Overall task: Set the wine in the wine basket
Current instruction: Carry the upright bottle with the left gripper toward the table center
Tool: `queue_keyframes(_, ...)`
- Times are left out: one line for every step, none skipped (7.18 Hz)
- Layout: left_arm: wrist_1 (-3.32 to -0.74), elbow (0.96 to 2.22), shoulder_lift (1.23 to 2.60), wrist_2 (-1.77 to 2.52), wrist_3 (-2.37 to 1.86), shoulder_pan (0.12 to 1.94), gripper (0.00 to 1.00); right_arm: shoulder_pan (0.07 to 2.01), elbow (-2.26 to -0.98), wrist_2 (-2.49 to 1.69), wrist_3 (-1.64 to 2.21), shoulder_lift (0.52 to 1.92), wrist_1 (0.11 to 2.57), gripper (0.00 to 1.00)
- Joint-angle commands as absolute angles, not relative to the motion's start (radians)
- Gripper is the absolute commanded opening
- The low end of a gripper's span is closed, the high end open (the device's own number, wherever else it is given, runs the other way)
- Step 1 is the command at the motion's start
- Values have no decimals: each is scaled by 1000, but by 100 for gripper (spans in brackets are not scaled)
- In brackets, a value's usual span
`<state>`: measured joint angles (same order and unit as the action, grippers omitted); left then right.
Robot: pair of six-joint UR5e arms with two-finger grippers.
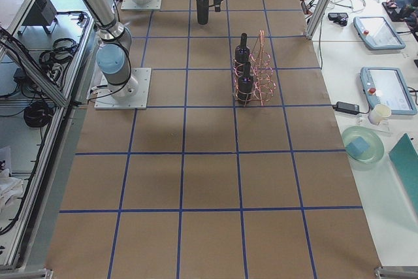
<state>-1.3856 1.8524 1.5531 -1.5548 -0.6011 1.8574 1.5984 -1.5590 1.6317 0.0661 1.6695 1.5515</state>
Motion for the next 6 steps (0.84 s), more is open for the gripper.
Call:
queue_keyframes(-1424,1845,1546,-1560,-537,1832,0,1598,-1559,1638,58,1667,1565,100)
queue_keyframes(-1428,1854,1546,-1556,-529,1833,0,1598,-1559,1638,60,1667,1562,100)
queue_keyframes(-1430,1856,1546,-1554,-535,1836,0,1597,-1559,1638,60,1667,1562,100)
queue_keyframes(-1436,1859,1548,-1558,-528,1836,0,1597,-1552,1641,64,1670,1565,100)
queue_keyframes(-1437,1858,1551,-1552,-531,1836,0,1595,-1551,1644,64,1667,1565,100)
queue_keyframes(-1437,1858,1561,-1551,-532,1835,0,1595,-1551,1634,66,1663,1568,100)
